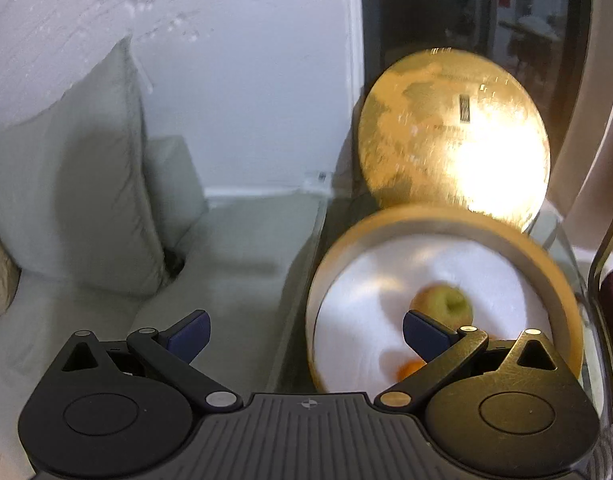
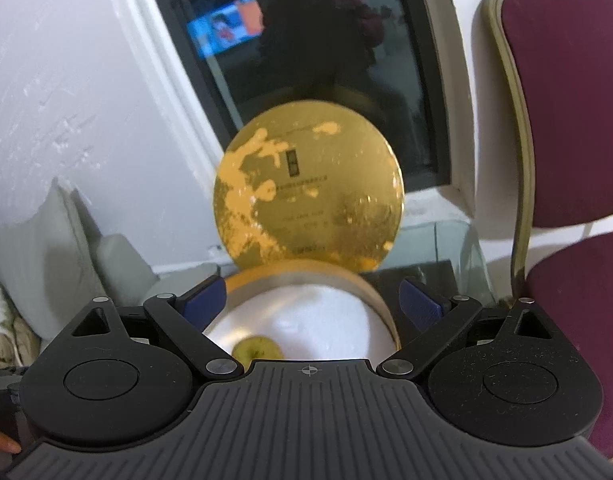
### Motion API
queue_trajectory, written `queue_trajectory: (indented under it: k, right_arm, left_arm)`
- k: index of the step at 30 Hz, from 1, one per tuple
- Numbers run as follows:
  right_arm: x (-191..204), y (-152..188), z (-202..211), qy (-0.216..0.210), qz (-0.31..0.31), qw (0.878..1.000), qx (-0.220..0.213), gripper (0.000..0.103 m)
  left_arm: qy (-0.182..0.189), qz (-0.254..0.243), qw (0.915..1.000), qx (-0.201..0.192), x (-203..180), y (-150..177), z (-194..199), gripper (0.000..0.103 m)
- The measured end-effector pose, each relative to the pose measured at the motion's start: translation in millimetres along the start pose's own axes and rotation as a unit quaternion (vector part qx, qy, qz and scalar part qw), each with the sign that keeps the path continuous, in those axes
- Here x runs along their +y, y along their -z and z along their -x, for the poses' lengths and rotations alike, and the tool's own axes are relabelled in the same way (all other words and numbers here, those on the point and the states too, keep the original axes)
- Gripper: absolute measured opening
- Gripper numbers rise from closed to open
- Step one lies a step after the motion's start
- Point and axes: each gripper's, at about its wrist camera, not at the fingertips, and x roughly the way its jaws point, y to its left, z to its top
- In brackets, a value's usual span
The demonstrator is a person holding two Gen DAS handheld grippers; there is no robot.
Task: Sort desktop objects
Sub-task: 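Reach the right gripper to the gold lid rim while the left gripper approaches the lid, then grasp the gold lid rim with both grippers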
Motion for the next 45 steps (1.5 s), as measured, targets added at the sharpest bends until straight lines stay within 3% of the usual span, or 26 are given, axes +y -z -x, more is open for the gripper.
queue_trajectory:
  k: [2,7,16,21,25,31,34,38,41,45]
  right_arm:
    - [-3,-6,-6,-0.003,0.004,1.000,-0.015,0.097]
    - [-7,-16,-25,-0.004,-0.001,1.000,-0.015,0.097]
    - [-11,-34,-45,0.012,0.021,0.999,-0.025,0.099]
    - [-16,-55,-68,0.027,0.035,0.998,-0.039,0.100]
    - [-16,-78,-100,0.026,0.058,0.996,-0.060,0.101]
    - [-29,-111,-163,0.037,0.061,0.992,-0.108,0.102]
    - [-44,-121,-200,0.045,0.047,0.991,-0.116,0.102]
    - [-64,-125,-252,0.050,0.033,0.993,-0.106,0.102]
    - [-77,-124,-287,0.048,0.021,0.995,-0.090,0.102]
    - [-89,-114,-316,0.014,0.023,0.996,-0.086,0.102]
  left_arm:
    - [-0.005,-0.003,0.9998,-0.021,-5,-7,-9,0.102]
    - [0.004,-0.026,0.9994,-0.021,-17,-21,-16,0.102]
    - [0.011,-0.041,0.9987,0.029,-14,-52,-47,0.102]
    - [0.022,-0.044,0.9986,0.018,-14,-87,-78,0.102]
    - [0.041,-0.038,0.9984,-0.001,-17,-119,-111,0.102]
    - [0.065,0.011,0.9973,0.034,-20,-151,-182,0.102]
    - [0.070,0.032,0.9965,0.031,-22,-154,-217,0.101]
    - [0.110,0.064,0.9910,0.040,-20,-154,-267,0.101]
    - [0.135,0.083,0.9872,0.018,-20,-146,-291,0.101]
    - [0.160,0.074,0.9841,-0.018,-30,-139,-309,0.101]
